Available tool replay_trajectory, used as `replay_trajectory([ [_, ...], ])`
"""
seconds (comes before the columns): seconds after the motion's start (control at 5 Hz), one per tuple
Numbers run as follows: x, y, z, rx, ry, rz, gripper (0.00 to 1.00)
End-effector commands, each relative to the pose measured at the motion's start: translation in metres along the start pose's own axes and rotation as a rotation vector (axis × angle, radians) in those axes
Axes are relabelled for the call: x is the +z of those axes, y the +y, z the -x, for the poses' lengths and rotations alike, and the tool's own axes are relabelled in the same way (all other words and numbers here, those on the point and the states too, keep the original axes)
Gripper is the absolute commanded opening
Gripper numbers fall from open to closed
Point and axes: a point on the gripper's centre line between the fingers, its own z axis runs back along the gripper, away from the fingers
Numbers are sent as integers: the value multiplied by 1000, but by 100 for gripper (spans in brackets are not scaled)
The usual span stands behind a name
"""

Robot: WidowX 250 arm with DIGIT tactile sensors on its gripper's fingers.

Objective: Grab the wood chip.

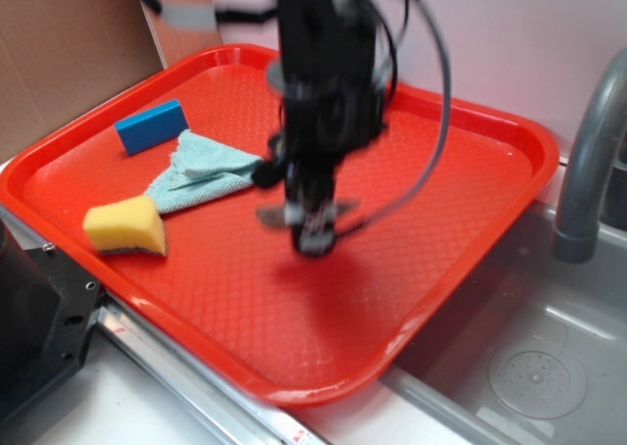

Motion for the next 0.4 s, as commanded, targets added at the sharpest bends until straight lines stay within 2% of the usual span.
replay_trajectory([
  [0.0,102,37,0,347,-93,31,0],
  [0.2,136,64,19,519,-109,97,0],
])
